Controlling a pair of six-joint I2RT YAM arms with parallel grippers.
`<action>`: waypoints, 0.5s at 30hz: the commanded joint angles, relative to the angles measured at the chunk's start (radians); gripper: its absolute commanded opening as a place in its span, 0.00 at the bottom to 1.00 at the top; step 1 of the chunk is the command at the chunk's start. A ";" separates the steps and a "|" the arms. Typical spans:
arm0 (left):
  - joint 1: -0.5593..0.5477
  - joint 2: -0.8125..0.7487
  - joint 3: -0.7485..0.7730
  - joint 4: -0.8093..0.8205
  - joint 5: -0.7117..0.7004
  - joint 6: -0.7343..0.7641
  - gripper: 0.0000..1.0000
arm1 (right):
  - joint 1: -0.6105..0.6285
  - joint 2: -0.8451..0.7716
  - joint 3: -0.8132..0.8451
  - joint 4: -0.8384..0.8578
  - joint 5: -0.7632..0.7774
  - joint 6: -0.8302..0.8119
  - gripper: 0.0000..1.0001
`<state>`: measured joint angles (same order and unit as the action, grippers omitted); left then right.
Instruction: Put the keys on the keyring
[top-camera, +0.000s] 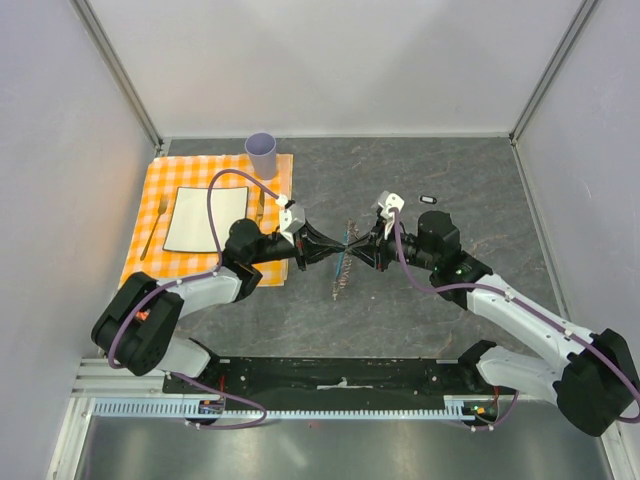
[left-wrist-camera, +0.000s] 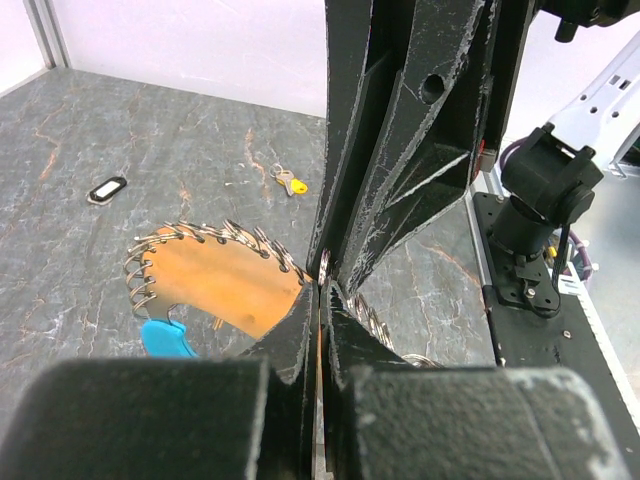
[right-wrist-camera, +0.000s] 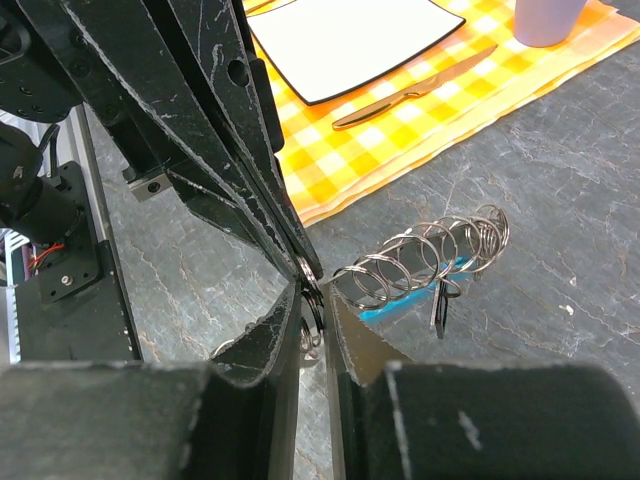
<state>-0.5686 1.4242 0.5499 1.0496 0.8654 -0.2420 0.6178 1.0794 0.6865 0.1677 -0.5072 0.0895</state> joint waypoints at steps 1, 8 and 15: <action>-0.005 -0.028 0.012 0.118 0.014 -0.022 0.02 | 0.003 -0.016 -0.019 0.019 0.001 -0.013 0.18; -0.004 -0.030 -0.005 0.150 0.017 -0.039 0.02 | 0.002 -0.047 -0.019 0.018 0.012 -0.008 0.02; 0.019 -0.039 -0.005 0.115 0.058 -0.039 0.09 | 0.003 -0.059 0.014 -0.049 -0.010 -0.028 0.00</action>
<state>-0.5671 1.4239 0.5392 1.0981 0.8757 -0.2623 0.6201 1.0412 0.6773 0.1566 -0.5049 0.0891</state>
